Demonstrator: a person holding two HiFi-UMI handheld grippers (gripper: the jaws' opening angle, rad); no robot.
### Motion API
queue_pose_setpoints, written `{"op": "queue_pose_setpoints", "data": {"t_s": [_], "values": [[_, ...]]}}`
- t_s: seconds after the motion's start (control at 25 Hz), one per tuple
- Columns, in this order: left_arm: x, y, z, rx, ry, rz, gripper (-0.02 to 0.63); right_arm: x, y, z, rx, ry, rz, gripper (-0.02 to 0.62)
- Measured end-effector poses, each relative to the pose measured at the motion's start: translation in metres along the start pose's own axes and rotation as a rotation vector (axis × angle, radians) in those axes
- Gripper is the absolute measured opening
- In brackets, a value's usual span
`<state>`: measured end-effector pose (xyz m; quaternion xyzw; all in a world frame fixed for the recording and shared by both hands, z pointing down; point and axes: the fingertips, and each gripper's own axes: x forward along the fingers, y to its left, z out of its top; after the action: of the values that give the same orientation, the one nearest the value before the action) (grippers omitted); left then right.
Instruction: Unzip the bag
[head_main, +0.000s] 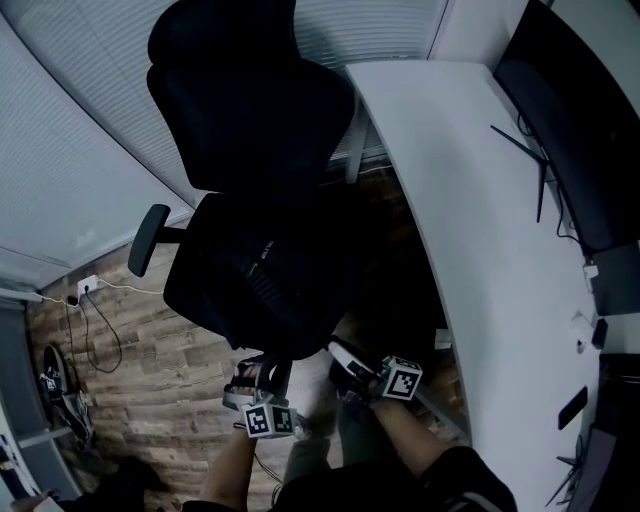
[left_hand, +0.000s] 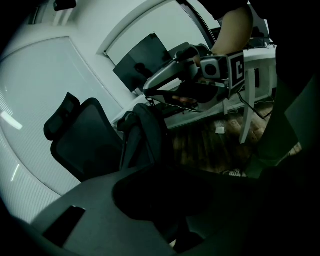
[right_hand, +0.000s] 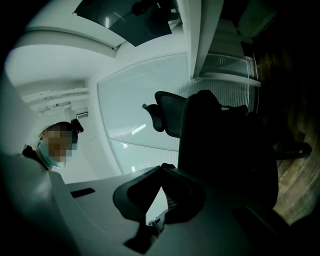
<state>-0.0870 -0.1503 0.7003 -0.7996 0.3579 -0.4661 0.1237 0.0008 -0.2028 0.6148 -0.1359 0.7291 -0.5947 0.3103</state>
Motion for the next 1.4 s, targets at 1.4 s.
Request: {"op": "queue_pose_setpoints", "data": {"t_s": [1.4], "values": [[0.012,-0.010,-0.003,-0.023,0.058,-0.076,0.051,0.029,-0.033,0.163,-0.229,-0.101,-0.109,0.046]]}}
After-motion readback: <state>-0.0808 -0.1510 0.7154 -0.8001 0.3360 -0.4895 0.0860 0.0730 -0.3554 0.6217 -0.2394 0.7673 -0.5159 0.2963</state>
